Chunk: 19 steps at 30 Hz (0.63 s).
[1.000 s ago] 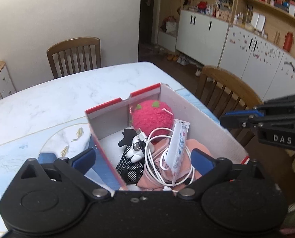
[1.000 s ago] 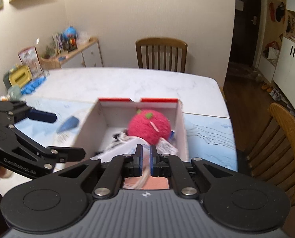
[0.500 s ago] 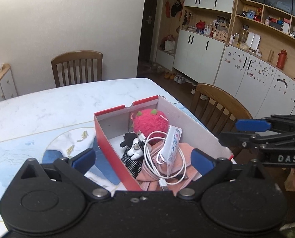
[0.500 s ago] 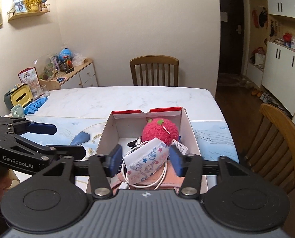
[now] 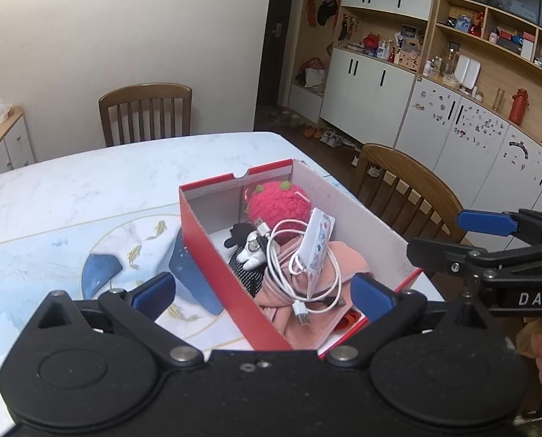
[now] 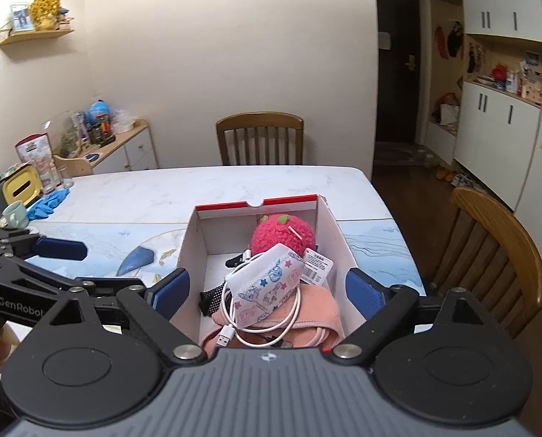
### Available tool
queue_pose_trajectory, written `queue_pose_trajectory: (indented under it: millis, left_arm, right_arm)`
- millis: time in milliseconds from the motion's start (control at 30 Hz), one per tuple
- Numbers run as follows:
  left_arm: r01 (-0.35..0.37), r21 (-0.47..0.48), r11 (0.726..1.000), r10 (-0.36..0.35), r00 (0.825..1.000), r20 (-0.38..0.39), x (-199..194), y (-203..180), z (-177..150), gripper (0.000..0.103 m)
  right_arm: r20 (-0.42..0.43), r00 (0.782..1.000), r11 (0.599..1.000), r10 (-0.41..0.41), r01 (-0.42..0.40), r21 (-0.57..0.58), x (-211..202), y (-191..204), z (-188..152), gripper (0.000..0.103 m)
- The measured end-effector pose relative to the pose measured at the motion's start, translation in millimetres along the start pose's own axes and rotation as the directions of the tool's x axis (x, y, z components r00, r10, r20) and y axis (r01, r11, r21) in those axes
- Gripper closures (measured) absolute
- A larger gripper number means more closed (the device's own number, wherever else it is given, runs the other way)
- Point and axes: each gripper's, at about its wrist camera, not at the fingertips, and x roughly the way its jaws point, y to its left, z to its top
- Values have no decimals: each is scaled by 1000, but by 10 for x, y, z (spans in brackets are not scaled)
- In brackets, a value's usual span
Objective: Organize objects
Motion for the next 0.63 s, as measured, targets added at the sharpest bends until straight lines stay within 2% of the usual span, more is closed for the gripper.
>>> queue_pose_trajectory:
  millis: [267, 633]
  left_arm:
    - [-7, -47, 999, 5, 999, -34, 28, 78, -63, 1]
    - [-20, -42, 999, 18, 998, -58, 46, 82, -79, 1]
  right_arm:
    - [-23, 1000, 1000, -11, 11, -6, -4, 93, -62, 10]
    - [-37, 999, 1000, -23, 23, 9, 22, 108, -86, 10]
